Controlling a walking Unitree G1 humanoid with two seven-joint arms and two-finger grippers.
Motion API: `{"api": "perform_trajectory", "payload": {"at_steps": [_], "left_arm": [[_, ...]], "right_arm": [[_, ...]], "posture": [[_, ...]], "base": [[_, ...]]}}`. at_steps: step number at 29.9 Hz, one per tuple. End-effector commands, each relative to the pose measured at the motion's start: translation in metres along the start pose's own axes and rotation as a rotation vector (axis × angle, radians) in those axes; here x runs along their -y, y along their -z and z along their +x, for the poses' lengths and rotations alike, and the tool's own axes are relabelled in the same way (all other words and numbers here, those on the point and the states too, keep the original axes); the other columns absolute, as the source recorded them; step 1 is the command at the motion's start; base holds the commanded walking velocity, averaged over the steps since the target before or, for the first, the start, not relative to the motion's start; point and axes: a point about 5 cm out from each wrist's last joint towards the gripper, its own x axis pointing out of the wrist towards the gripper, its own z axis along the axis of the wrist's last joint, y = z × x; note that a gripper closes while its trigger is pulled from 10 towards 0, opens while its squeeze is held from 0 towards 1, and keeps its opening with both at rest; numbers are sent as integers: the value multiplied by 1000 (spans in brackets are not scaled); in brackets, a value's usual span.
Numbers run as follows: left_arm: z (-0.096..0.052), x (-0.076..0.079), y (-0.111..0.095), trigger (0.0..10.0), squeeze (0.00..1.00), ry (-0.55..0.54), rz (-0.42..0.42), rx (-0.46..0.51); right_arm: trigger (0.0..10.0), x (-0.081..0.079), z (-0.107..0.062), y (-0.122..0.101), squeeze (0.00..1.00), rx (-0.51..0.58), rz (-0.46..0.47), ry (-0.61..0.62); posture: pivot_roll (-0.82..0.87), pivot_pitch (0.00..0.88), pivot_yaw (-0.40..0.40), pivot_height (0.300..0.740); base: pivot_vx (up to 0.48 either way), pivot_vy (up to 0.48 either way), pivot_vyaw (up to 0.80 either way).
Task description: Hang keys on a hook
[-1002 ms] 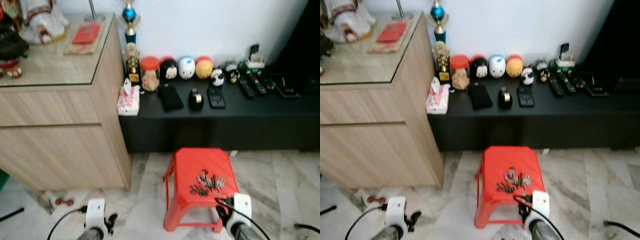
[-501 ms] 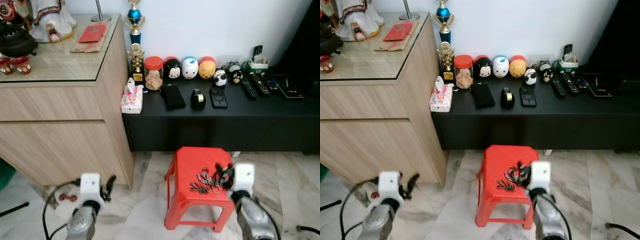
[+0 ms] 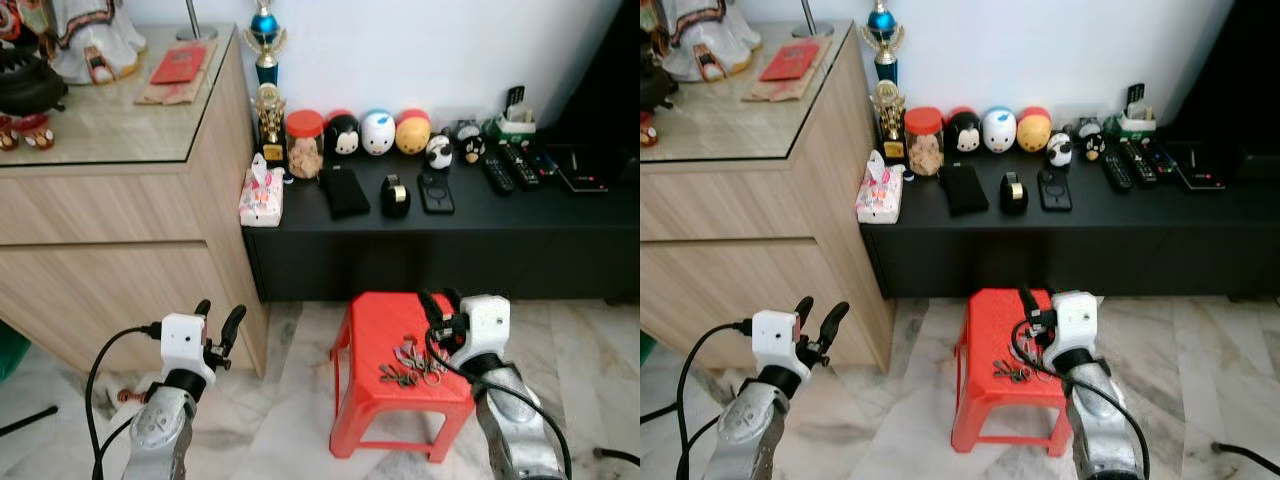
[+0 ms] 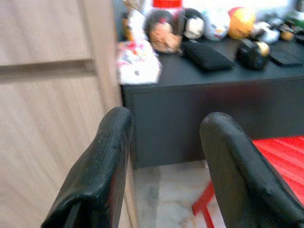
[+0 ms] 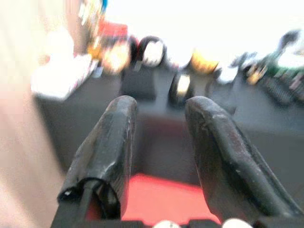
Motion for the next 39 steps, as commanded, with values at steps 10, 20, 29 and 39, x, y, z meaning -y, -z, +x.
{"api": "perform_trajectory", "payload": {"at_steps": [10,20,29,39], "left_arm": [[-7,-8,-17,10000,0,-106,-6,37],[-4,-12,-14,10000,0,-121,-11,5],[-9,-1,-11,10000,0,-57,-21,-14],[-8,-2,-11,10000,0,-63,-31,-24]], "right_arm": [[10000,22,-19,-5,0,18,88,259],[10000,14,-22,5,0,-52,72,205],[10000,12,-22,5,0,-53,79,193],[10000,9,-17,3,0,-62,74,176]], "posture": [[-142,23,-32,740],[-155,22,-17,740],[-153,4,-5,740],[-149,14,-6,740]], "base": [[0,0,0],[0,0,0],[0,0,0],[0,0,0]]}}
